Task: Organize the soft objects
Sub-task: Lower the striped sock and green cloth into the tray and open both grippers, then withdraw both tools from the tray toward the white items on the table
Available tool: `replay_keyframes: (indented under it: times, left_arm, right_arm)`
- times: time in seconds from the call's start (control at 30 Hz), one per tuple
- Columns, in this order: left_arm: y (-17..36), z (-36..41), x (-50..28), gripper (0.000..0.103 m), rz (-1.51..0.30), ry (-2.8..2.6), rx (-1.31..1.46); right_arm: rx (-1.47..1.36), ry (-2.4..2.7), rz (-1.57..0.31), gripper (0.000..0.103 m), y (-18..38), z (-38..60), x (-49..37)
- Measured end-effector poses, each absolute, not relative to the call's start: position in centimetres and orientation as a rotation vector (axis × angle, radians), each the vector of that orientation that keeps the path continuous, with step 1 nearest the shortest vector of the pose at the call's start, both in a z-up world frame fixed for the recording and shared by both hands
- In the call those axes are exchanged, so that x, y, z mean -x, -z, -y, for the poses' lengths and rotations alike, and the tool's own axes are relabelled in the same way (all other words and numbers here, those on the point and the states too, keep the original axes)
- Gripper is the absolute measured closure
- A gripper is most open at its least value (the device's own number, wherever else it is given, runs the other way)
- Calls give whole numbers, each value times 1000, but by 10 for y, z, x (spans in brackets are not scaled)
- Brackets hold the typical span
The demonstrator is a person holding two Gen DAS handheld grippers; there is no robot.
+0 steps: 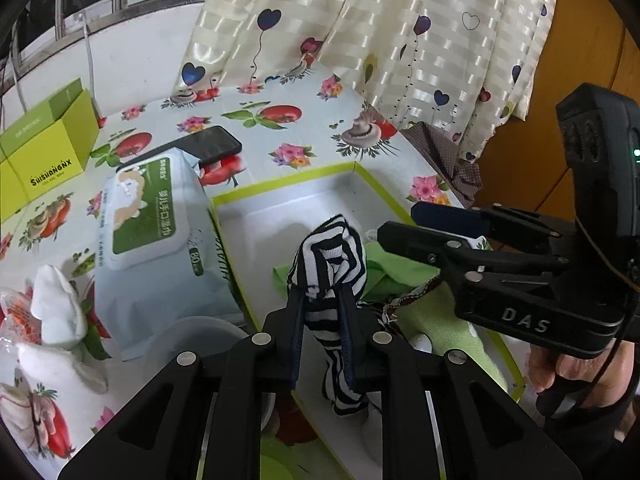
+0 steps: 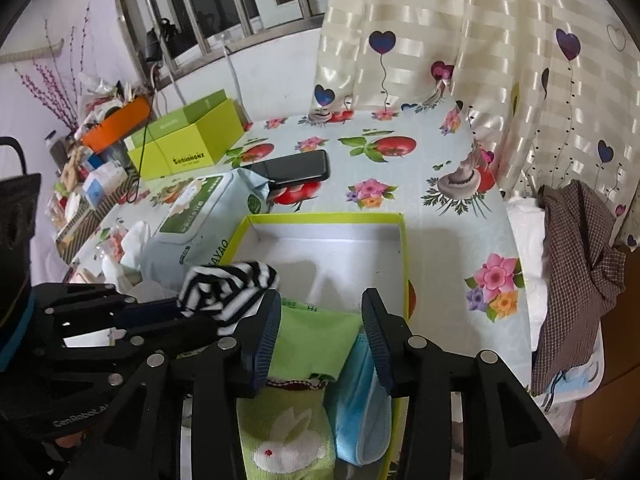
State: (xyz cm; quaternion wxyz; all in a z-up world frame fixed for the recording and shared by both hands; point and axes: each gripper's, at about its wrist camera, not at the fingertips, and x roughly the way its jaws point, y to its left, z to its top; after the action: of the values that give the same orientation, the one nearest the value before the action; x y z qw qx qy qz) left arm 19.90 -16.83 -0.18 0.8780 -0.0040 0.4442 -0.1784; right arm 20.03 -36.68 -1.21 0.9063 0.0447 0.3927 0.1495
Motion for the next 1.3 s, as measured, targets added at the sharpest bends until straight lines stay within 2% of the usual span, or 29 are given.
replay_keyframes:
  times: [0.2,0.67,0.9,1.3]
  left_arm:
    - [0,166,-198,77,-921,395,34]
    - [-26,156,-169,76,-841,398,36]
    - [-36,142,-142,76,-797,374,33]
    - [-41,103,-99,76,-742,310,62]
  right_arm:
    - [-92,-290,-789,59,4,368,-191]
    - [-98,-256,-742,54,-16,358,-150]
    - [-85,-266,-695,46,-32,342,-120]
    - [-59,-328,-672,43,-39,306,-87]
